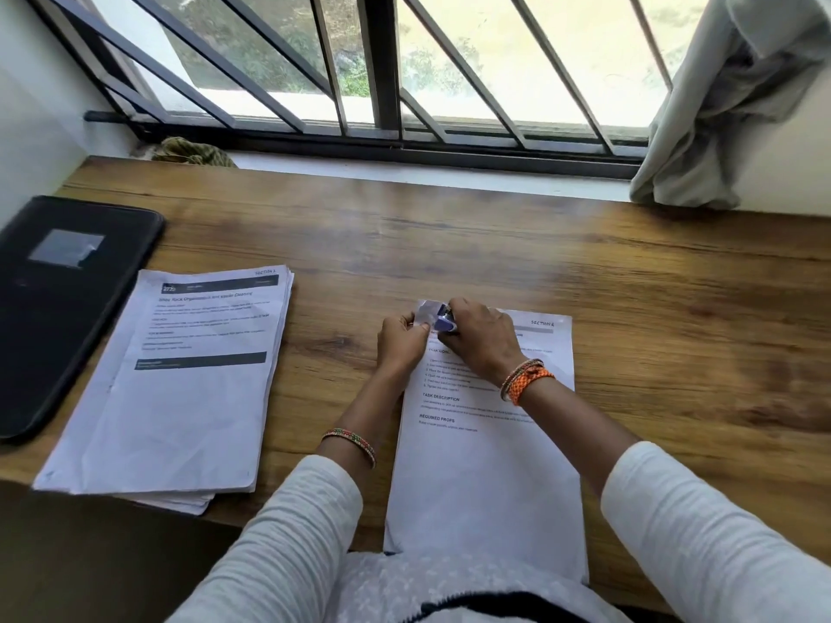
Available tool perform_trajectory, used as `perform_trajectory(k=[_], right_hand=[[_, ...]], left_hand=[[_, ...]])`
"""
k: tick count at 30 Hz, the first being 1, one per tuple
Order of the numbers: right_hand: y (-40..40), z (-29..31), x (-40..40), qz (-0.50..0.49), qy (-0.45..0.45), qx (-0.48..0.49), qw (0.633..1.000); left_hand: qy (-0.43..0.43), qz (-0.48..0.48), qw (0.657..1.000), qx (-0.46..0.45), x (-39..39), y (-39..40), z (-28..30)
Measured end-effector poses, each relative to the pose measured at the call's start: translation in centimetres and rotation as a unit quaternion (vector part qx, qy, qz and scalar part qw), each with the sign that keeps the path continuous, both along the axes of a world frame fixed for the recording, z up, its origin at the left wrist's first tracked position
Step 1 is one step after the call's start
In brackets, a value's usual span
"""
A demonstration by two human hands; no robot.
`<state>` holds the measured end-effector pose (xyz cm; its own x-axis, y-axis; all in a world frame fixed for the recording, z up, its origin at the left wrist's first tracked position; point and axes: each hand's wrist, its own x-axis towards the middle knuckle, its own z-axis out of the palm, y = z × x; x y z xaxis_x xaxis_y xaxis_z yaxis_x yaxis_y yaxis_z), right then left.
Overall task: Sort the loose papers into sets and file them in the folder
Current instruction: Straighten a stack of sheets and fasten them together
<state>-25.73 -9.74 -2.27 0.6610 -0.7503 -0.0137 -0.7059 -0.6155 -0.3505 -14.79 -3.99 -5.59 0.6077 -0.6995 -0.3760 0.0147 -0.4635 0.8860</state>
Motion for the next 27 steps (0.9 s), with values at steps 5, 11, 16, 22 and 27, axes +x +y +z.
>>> perform_trajectory(k=[5,11,16,22,27], right_hand=[[0.3,-0.7,-0.2,-0.021,-0.024,-0.021,0.999],[0.8,-1.2,0.3,-0.159,-0.122,0.076,0.977],[0.2,-0.9,0.8,-0.171,-0.174,0.192,0.951],[0.6,-0.7,1.4,-0.189,-0.096,0.144,0.967],[1.4,-0.2,2.0,-0.128,-0.016,0.064,0.990]], left_hand=[[0.024,0.010,1.000,0.010,0.0,0.0,0.2],[0.103,0.002,0.994,-0.030,0.1,0.4,0.0],[0.104,0.005,0.994,-0.025,0.5,-0.3,0.8],[0.101,0.033,0.994,-0.028,0.1,-0.5,0.5],[0.068,0.049,0.996,-0.033,0.1,0.0,-0.1]])
